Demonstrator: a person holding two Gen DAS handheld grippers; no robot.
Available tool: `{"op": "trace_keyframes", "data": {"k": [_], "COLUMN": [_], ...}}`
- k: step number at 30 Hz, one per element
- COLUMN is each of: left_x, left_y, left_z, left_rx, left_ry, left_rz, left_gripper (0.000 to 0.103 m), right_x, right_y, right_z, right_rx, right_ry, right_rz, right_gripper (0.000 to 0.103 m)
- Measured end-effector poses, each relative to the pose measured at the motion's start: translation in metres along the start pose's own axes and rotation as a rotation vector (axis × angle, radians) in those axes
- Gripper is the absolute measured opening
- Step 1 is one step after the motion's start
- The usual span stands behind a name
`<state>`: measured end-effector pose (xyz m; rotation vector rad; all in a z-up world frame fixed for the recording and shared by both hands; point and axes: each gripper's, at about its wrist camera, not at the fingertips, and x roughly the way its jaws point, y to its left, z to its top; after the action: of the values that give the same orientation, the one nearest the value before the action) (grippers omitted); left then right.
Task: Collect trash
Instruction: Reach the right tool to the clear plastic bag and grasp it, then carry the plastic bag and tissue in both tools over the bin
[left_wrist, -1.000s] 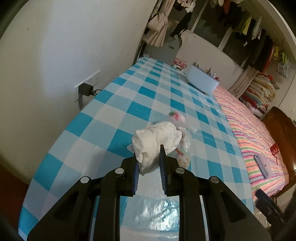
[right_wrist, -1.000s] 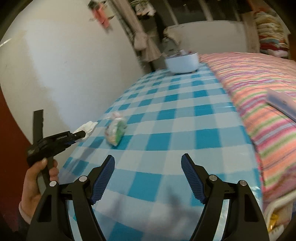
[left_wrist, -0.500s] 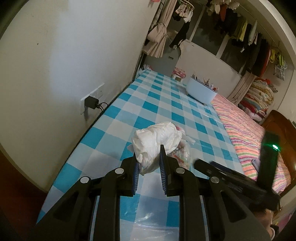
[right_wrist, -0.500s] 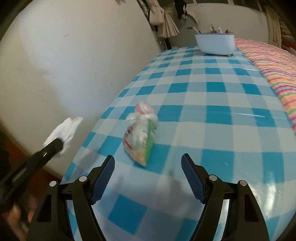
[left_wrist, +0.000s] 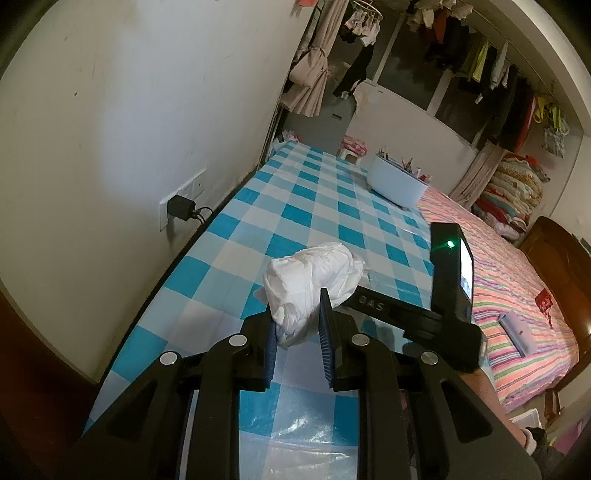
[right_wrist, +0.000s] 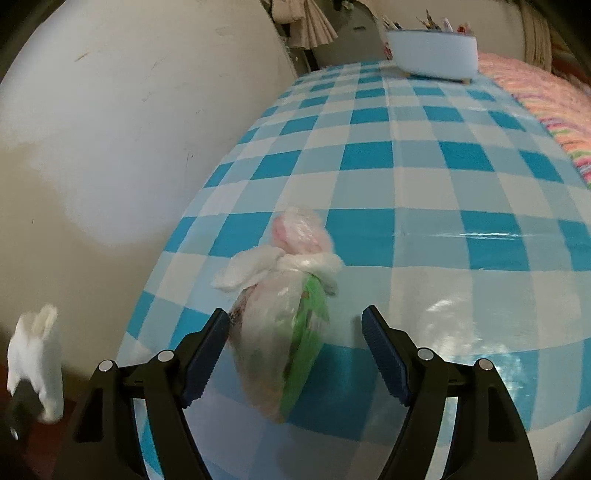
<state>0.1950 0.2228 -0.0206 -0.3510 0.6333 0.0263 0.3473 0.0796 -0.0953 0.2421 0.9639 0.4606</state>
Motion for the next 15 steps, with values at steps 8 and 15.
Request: {"op": "trace_keyframes", "data": {"k": [8, 15], "left_x": [-0.002, 0.000], "left_y": [-0.001, -0.004], "left_z": [0.000, -0.001], "left_rx": [0.006, 0.022], "left_ry": [0.006, 0.010], "left_rz": [0.003, 0.004], "left_gripper": [0.020, 0.020], "right_x": [0.008, 0.003], "right_y": [0.017, 0.022], "right_z": [-0.001, -0.014], "right_rx": [-0.081, -0.161], "right_ry": [-0.007, -0.051], "right_rz": [0.034, 0.009], "right_gripper": [0.055, 0.045]}}
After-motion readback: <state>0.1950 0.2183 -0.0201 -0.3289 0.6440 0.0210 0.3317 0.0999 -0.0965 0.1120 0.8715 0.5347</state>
